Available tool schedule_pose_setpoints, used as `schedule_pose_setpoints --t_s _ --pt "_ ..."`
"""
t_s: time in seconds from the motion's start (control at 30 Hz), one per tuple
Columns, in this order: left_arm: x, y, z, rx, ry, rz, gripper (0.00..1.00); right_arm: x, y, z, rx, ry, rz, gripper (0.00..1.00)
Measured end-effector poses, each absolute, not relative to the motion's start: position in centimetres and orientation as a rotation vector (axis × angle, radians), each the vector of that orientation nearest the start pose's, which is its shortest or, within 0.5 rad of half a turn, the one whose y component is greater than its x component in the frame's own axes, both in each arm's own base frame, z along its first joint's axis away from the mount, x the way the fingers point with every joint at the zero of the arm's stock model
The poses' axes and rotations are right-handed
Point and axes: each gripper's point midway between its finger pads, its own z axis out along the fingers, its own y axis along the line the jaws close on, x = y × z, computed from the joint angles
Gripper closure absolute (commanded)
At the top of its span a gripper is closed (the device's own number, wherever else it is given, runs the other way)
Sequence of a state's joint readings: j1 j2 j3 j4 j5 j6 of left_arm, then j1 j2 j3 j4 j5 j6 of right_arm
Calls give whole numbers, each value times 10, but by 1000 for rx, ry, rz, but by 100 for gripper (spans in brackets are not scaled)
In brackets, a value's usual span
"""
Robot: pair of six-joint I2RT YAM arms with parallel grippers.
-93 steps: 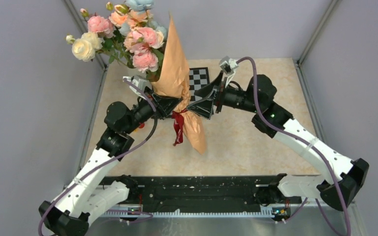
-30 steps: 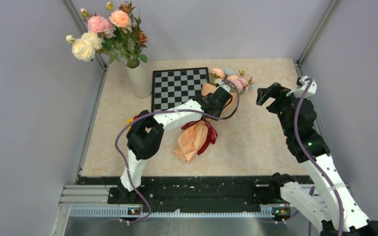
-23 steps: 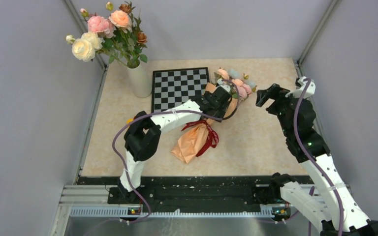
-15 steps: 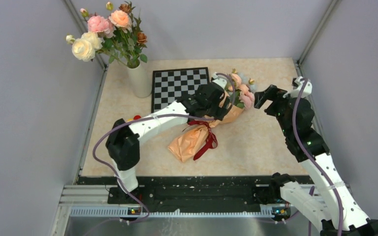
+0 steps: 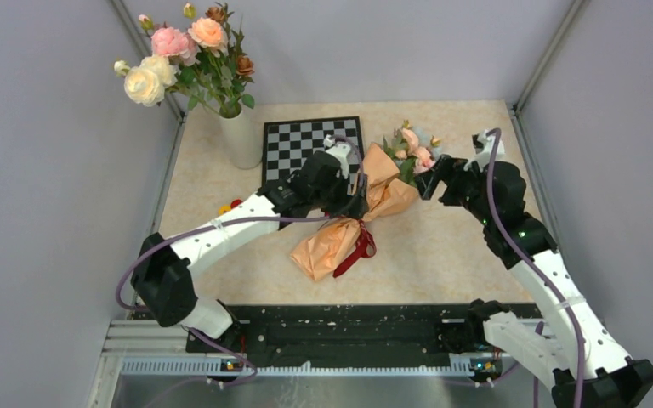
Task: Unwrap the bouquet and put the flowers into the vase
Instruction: Place the fake flower at the center of the board, then untie the ribbon from the wrapping paper.
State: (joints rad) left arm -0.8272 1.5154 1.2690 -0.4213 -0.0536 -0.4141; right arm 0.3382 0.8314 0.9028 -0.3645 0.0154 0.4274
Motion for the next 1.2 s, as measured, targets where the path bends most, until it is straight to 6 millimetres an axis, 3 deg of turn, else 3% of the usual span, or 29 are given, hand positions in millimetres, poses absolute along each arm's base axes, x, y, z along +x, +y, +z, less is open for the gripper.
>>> schedule_pose_setpoints --t_s 0.17,0.3,0.43,0.6,0.8,0.97,1.2 --pt "282 -294 176 283 2314 -732 1 272 143 248 -2 1992 660 22" --pt "273 -278 165 200 2337 -792 1 249 159 196 -31 2133 760 24" --pt "266 -261 143 142 2388 -771 1 212 185 144 -111 2284 834 28" --pt "262 -246 124 108 2421 -704 1 192 210 108 -182 2380 857 35" --pt "260 -239 109 101 2436 -665 1 199 225 86 -192 2414 817 40" --pt "251 -237 84 93 2491 -661 5 216 229 72 -176 2419 761 49" --pt "238 -261 69 174 2532 -811 7 230 236 67 -165 2397 748 53"
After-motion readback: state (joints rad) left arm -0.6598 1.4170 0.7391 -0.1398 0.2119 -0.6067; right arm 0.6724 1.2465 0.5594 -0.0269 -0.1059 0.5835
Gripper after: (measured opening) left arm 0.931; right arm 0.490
